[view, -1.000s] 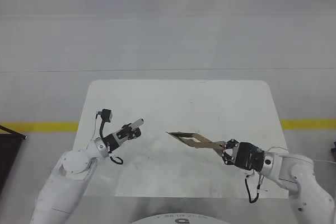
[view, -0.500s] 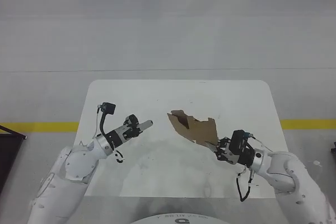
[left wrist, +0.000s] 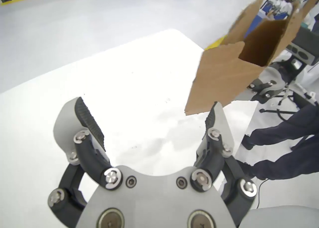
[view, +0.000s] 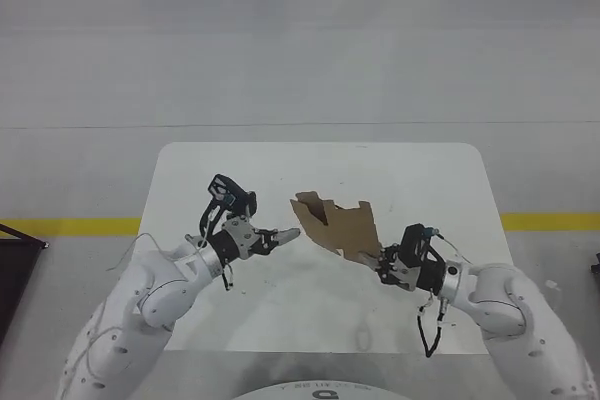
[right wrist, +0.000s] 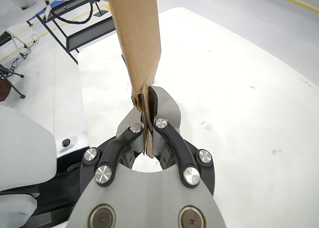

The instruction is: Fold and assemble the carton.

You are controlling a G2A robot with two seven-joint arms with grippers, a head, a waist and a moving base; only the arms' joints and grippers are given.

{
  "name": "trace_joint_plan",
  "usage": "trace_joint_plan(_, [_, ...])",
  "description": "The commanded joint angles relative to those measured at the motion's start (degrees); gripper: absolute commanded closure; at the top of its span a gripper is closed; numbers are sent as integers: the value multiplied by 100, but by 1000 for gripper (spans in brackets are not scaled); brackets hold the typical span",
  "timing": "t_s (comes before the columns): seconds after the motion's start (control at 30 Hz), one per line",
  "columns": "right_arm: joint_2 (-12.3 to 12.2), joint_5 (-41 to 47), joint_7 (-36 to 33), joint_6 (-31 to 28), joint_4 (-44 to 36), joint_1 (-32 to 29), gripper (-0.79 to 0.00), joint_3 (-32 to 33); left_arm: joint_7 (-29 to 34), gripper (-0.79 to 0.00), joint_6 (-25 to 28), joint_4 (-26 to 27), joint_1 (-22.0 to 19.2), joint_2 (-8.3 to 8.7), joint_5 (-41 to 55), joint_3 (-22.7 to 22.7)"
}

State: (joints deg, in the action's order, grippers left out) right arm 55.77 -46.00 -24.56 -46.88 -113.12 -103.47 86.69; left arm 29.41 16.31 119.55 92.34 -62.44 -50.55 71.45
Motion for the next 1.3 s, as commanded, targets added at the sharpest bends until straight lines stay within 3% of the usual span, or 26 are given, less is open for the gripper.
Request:
trace_joint_plan(0.0, [-3,-25,-21,57,7,29,0,-24,6,-785,41,24,-64,-13,-79,-166])
trace_joint_plan(0.3, [-1,-314,12,397,-108,81,0,-174,104,-785,260,-53,-333,-50,361,-472])
trace_joint_plan(1.27, [-29,-398,-275,596,2,532,0,-678,592,-785,440,-118,-1007,-131,472,-1312])
